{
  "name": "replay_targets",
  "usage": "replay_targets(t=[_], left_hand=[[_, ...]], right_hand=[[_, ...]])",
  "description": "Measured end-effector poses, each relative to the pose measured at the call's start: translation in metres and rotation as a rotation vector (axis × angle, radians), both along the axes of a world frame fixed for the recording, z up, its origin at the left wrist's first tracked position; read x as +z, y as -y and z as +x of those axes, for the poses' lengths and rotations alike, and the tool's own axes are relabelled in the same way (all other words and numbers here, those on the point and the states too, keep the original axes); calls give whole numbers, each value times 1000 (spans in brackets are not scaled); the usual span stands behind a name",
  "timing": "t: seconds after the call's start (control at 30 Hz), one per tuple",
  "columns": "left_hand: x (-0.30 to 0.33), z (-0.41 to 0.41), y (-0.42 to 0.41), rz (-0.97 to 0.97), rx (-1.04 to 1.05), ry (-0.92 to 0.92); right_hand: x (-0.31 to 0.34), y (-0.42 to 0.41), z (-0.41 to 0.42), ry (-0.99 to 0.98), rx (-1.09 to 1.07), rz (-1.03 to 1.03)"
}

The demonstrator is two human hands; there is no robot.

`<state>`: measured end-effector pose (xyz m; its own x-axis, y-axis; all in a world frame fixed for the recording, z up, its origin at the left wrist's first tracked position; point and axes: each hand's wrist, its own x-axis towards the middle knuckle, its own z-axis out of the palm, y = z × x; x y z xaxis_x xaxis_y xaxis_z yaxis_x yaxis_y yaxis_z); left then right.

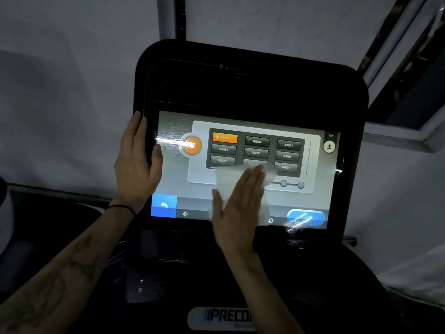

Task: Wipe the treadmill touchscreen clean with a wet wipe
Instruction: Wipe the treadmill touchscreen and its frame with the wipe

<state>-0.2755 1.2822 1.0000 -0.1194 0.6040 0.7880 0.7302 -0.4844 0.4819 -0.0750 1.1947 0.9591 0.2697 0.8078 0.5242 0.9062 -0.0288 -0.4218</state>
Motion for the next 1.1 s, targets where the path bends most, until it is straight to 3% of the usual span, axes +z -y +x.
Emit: replay_targets(t=[0.13, 0.33, 0.47, 0.67, 0.77, 0.87, 0.97, 1.03, 1.1], left_hand=[[-1, 0, 0, 2, 7, -17], [0, 1, 0, -2, 2, -6], [1, 0, 0, 0, -6, -3], [1, 0, 2, -1, -17, 6], [2, 0, 1, 2, -11, 8], [3, 1, 2, -11, -8, 3], [3, 0, 3, -5, -30, 2], [3, 0, 2, -13, -30, 9], [2, 0, 3, -14, -26, 10]], right_hand=[[7, -14, -14, 78, 122, 31], [12, -16, 18, -4, -37, 44], [0, -6, -23, 58, 107, 35], [21, -30, 11, -27, -70, 56], [-1, -1, -9, 26, 37, 14], [18, -26, -20, 74, 134, 55], [43, -57, 3, 51, 42, 122], [37, -49, 16, -2, -78, 149], [19, -26, 7, -37, -52, 94]])
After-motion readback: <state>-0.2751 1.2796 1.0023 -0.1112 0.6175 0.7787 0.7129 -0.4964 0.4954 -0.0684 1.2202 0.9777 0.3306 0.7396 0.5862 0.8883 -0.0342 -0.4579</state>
